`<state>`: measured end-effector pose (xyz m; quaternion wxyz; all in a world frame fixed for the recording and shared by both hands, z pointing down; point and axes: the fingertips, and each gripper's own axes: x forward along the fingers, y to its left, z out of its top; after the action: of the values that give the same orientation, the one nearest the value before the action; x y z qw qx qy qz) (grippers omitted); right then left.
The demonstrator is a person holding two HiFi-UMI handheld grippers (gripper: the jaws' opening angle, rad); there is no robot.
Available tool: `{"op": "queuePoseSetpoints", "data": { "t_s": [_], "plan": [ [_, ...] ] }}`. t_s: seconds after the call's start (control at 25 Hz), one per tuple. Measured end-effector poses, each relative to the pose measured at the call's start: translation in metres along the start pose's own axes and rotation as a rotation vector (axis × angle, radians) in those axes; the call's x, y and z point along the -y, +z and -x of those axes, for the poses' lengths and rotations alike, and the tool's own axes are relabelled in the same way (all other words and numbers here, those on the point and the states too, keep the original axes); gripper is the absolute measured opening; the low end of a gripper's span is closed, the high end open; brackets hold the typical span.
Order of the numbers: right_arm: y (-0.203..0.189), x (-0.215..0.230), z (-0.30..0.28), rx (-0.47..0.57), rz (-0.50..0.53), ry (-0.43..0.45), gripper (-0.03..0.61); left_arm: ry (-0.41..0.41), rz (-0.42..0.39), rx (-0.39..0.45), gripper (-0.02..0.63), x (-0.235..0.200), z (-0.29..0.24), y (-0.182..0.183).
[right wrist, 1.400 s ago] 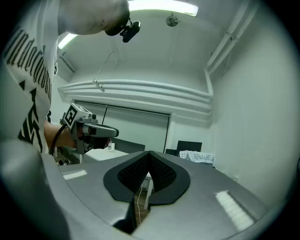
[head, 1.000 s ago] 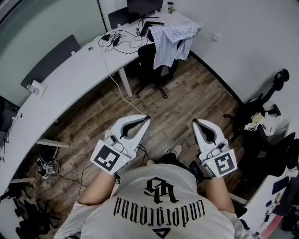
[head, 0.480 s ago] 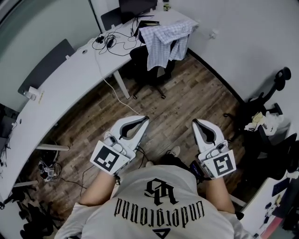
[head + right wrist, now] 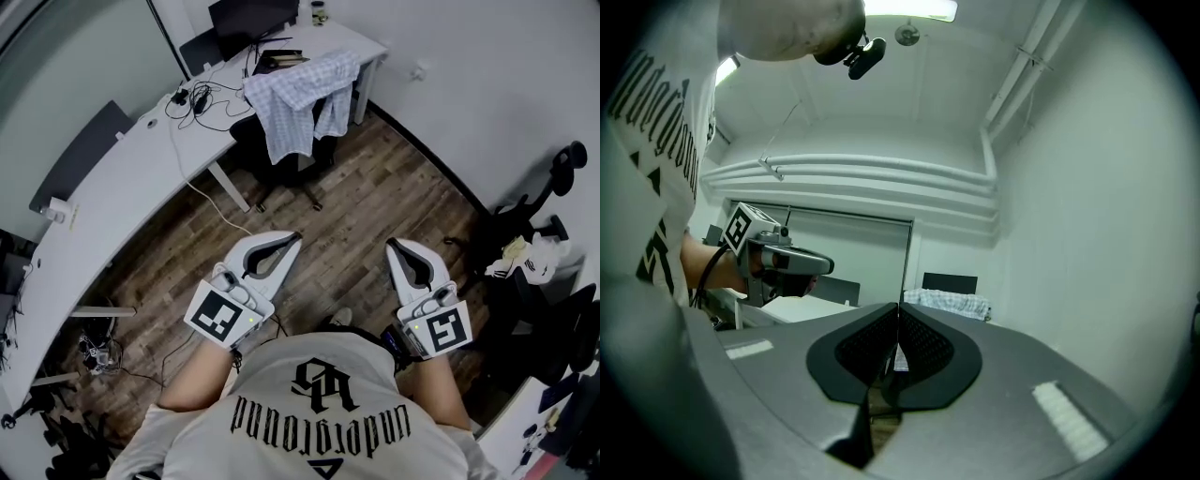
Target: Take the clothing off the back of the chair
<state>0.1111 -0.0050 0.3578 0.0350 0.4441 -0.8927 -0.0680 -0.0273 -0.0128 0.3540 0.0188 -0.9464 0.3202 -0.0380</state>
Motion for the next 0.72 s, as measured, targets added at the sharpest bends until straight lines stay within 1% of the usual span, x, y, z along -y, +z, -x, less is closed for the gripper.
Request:
{"op": "queuePoseSetpoints", "data": {
  "t_s": [0.16,0.32,0.44,0.56,0.72],
  "plan": [
    [0.0,0.042,0.001,-0.005,0.006,0.012,0.006,0.003,0.0,0.004,0.049,-0.001,-0.045,0.008],
    [-0.004,0.071,-0.001,-0.02,0.02,0.032,0.008,0.018,-0.01,0.007,0.049,-0.005,-0.073,0.007],
    [-0.008,0.085,-0.005,-0.025,0.013,0.041,0.015,0.021,-0.023,-0.002,0.049,-0.008,-0.086,0.003],
    [-0.015,0.094,-0.012,-0.031,0.004,0.053,0.015,0.024,0.012,-0.011,0.049,-0.012,-0.099,0.003],
    [-0.022,0.105,-0.027,-0.039,-0.001,0.077,0.023,0.034,0.013,-0.009,0.049,-0.027,-0.117,0.001]
  ]
}}
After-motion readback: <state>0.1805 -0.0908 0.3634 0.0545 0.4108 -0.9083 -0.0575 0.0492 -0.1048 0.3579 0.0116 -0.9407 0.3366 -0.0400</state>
